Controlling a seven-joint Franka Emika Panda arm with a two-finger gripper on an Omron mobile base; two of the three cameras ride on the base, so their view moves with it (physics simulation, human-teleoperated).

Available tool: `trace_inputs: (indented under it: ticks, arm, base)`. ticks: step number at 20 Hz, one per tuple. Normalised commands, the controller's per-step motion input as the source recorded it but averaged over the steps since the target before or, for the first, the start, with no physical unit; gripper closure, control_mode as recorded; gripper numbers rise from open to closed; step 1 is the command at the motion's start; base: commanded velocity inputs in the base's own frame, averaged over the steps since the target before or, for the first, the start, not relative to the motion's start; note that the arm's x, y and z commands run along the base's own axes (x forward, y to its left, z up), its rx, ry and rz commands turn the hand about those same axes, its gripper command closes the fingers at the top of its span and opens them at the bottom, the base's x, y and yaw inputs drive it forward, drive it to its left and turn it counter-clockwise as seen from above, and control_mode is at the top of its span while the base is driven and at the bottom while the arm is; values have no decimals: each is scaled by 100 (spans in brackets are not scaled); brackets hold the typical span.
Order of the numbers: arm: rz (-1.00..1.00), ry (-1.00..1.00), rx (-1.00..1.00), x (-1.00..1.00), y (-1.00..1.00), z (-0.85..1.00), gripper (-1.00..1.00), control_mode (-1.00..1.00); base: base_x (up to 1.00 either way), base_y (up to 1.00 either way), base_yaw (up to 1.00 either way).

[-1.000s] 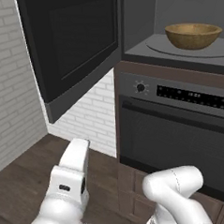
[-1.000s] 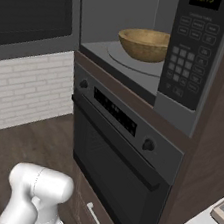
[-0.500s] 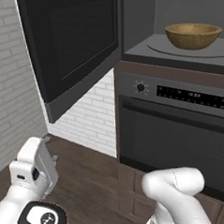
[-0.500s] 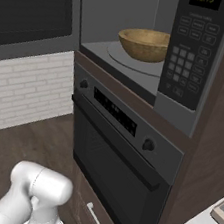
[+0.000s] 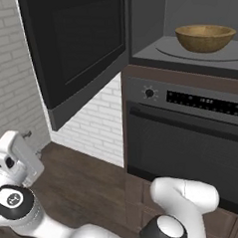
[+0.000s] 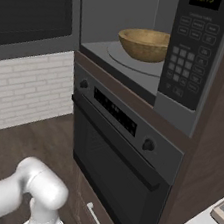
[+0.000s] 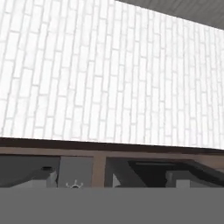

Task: Pick the potato from the sink and place it in the bowl. Then pick the bowl and place it in the microwave. Then close the microwave door and press the start button.

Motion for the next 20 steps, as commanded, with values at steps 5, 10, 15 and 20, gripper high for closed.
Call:
trace_inputs:
  ticks: [5, 10, 15, 20]
  arm:
    - [-16, 0, -10, 83, 57, -8, -100, -100]
    - [-13, -4, -2, 41, 9, 7, -100, -100]
    - [-6, -14, 0, 21, -29, 27, -100, -100]
    - [-1, -17, 4, 5, -42, 48, -100, -100]
  base:
    - [0, 0, 0]
    - [0, 0, 0]
    - [0, 0, 0]
    - [0, 0, 0]
